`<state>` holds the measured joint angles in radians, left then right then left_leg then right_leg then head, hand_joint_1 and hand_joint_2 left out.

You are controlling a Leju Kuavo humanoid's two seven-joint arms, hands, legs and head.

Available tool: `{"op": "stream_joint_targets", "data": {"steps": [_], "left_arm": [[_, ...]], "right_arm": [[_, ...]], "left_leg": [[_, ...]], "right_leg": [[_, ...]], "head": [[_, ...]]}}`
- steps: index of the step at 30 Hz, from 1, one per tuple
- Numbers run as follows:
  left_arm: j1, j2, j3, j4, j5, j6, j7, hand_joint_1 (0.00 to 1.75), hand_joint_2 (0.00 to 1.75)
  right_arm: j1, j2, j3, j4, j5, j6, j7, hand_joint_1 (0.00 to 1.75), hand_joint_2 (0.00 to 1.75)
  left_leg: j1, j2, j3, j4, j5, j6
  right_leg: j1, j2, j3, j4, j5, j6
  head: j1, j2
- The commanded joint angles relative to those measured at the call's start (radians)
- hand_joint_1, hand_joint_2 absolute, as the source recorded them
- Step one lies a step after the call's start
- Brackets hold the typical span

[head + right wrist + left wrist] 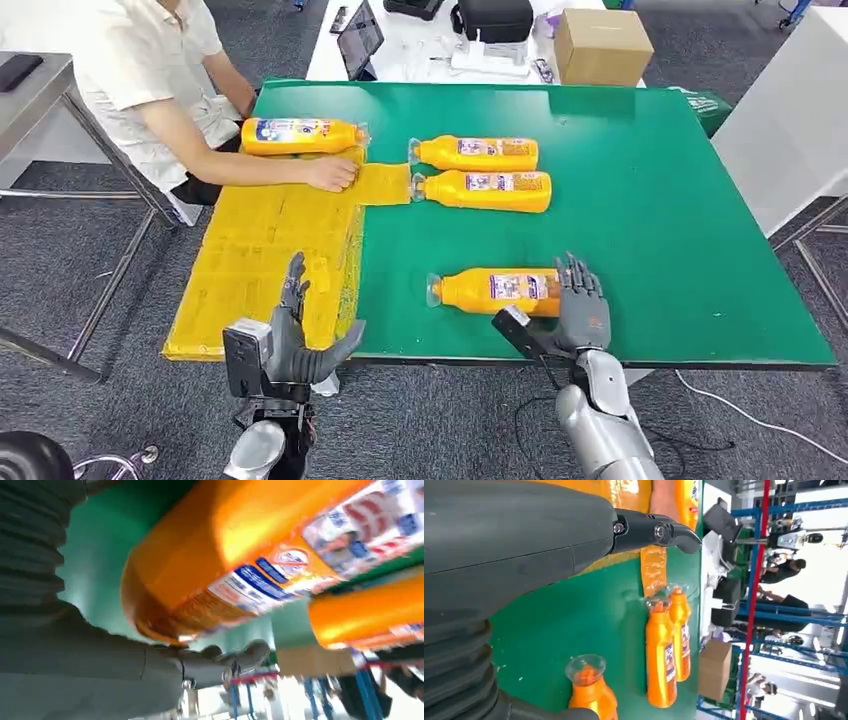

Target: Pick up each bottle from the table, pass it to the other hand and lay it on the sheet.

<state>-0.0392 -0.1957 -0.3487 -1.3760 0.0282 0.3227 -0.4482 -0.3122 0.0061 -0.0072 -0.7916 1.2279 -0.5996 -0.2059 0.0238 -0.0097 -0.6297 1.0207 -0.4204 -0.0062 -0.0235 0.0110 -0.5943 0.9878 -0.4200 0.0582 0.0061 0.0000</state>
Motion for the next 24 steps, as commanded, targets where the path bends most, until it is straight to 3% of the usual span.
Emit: {"op": "stream_joint_targets", "data": {"steps": [1,16,17,18,19,24], "left_arm": [[-0.05,0.025,-0.023,0.056,-0.011,-0.019,0.021,0.0,1.75],[-0.064,0.023,-0.031,0.059,-0.013,-0.035,0.026,0.0,1.75],[-0.067,0.024,-0.035,0.061,-0.012,-0.039,0.026,0.0,1.75],[-0.069,0.023,-0.037,0.064,-0.011,-0.042,0.026,0.0,1.75],[-0.073,0.024,-0.04,0.068,-0.01,-0.045,0.026,0.0,1.75],[-0.074,0.023,-0.047,0.076,0.004,-0.054,0.028,0.0,1.75]], "right_arm": [[-0.084,-0.086,0.148,0.129,-0.039,0.078,0.082,0.0,1.75],[-0.112,-0.09,0.173,0.162,-0.054,0.11,0.083,0.0,1.75],[-0.121,-0.091,0.175,0.177,-0.064,0.108,0.076,1.2,1.75],[-0.129,-0.095,0.18,0.198,-0.064,0.114,0.073,1.38,1.75],[-0.14,-0.097,0.183,0.224,-0.069,0.114,0.066,1.73,1.75],[-0.156,-0.102,0.2,0.289,-0.082,0.1,0.023,1.75,1.75]], "left_leg": [[0.0,0.001,0.005,-0.001,-0.001,0.002],[0.0,0.0,0.005,-0.001,0.0,0.002],[0.0,0.0,0.006,-0.001,0.0,0.002],[0.0,0.0,0.004,-0.001,0.0,0.002],[0.0,0.001,0.007,-0.001,0.0,0.003],[0.0,0.001,0.006,-0.001,0.0,0.002]], "right_leg": [[0.001,-0.001,0.005,-0.001,-0.001,-0.003],[0.0,-0.001,0.005,-0.001,0.0,-0.001],[0.001,-0.002,0.006,-0.001,0.0,-0.001],[0.001,-0.001,0.004,-0.001,0.001,-0.001],[0.001,-0.002,0.007,-0.002,0.0,-0.002],[0.001,-0.001,0.007,-0.002,0.0,-0.002]], "head": [[0.0,0.0],[0.0,0.0],[0.0,0.0],[0.0,0.0],[0.0,0.0],[0.0,0.0]]}}
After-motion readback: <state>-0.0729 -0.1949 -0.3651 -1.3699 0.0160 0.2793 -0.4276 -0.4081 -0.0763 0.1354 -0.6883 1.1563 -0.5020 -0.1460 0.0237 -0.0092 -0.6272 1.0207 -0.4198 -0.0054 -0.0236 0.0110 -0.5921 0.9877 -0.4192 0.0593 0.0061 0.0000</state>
